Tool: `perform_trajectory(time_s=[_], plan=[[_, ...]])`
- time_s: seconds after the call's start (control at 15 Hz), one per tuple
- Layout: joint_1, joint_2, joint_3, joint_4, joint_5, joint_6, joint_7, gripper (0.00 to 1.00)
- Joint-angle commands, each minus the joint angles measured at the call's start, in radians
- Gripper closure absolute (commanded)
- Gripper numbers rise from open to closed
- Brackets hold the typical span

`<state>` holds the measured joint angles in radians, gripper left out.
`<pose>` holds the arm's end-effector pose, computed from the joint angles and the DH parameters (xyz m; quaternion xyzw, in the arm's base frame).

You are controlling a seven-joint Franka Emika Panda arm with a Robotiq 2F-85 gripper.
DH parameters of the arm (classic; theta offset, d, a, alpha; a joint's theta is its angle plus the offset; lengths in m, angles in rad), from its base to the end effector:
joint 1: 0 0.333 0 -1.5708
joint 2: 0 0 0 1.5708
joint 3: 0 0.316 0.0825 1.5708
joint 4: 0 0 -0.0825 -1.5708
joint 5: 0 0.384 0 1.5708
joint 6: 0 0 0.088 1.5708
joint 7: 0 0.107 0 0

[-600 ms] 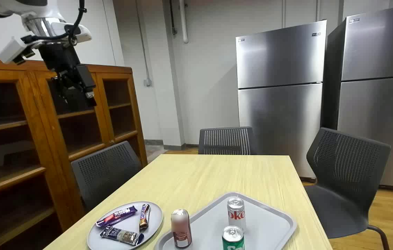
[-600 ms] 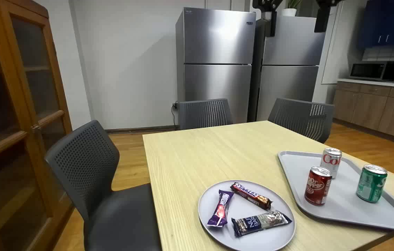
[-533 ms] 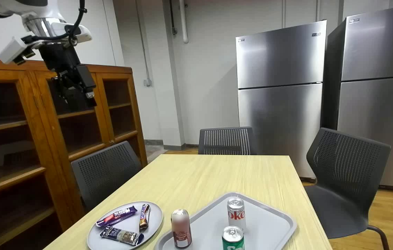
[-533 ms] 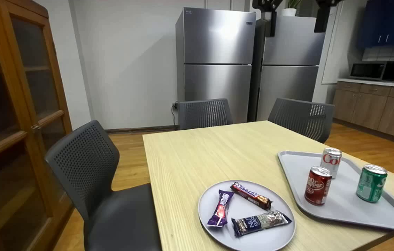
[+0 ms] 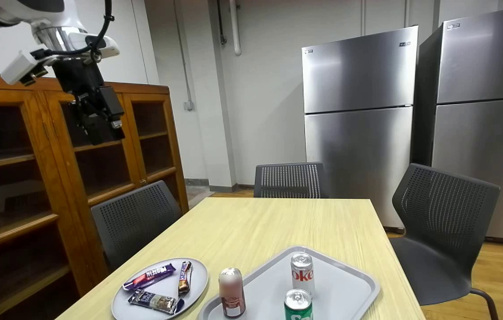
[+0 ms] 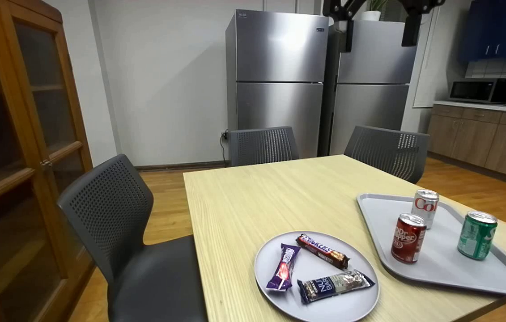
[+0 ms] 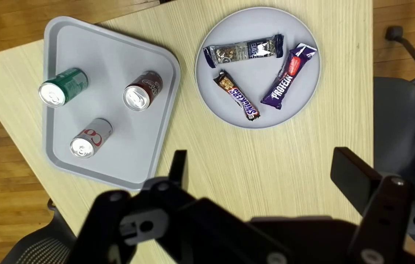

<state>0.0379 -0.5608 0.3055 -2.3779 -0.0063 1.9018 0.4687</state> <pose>0.3688 0.1450 0.5210 0.9927 -0.0810 0.0605 0.0653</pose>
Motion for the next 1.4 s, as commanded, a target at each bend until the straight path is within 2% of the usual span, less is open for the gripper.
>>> perform_trajectory(time_s=[0.0,0.73,1.33], plan=[[0.014,0.030,0.001,-0.004,0.006,0.036,0.045,0.00],[0.053,0.132,0.008,-0.077,0.031,0.230,0.129,0.00],[0.093,0.212,0.009,-0.134,0.077,0.343,0.182,0.00]])
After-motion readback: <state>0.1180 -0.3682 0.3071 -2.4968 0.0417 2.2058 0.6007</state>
